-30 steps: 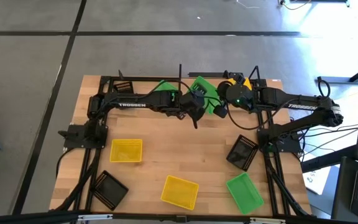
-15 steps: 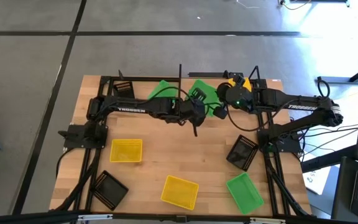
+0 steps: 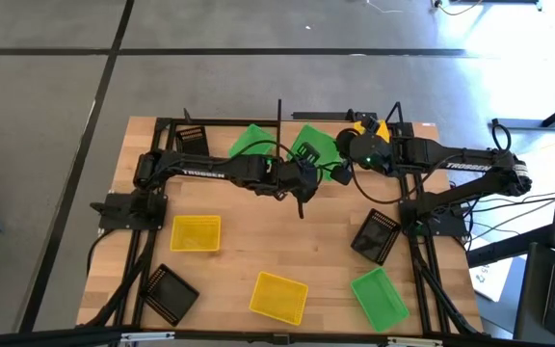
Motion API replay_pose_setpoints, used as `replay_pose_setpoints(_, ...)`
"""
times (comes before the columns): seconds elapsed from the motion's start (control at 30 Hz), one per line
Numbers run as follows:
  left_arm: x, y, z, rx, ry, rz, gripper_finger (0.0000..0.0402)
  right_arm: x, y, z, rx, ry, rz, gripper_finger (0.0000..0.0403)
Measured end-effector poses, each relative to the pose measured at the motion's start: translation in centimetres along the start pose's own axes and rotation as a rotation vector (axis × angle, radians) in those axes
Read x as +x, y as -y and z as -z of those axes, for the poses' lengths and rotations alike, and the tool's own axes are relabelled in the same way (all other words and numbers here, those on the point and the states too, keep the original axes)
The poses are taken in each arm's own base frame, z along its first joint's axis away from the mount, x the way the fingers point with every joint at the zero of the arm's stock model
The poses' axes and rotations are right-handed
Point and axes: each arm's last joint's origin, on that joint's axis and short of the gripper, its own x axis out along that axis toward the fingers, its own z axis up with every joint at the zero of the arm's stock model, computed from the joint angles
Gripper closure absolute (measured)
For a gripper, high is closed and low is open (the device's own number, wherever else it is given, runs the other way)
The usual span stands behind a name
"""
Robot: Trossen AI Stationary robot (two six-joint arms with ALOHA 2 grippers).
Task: Stack baskets on shelf by color
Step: Put the bottom green basket on the shelf
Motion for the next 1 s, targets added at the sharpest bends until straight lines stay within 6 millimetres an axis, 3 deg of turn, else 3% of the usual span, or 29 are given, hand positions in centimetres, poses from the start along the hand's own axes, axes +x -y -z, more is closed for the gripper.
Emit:
replay_pose_setpoints(0.37,-0.5,0.4,-0.6,-0.006,-0.024,-0.023,0.0338,1.2,-0.5,0.2,-0.034,-0.053,0.06,0.0403)
replay_pose_setpoints(0.6,-2.1,-0.5,-1.3,-0.035,-0.025,-0.083,0.0338,2.5,-1.2,0.7,-0.055,-0.122,0.095,0.0403)
replay_pose_setpoints(0.8,-3.8,-1.3,-1.7,-0.106,-0.015,-0.102,0.0338,2.8,-0.3,0.8,0.09,-0.129,0.17,0.0403)
replay_pose_setpoints(1.0,-5.7,-2.5,-0.8,-0.231,-0.033,-0.073,0.0338,2.2,0.9,1.8,0.187,-0.192,0.206,0.0403)
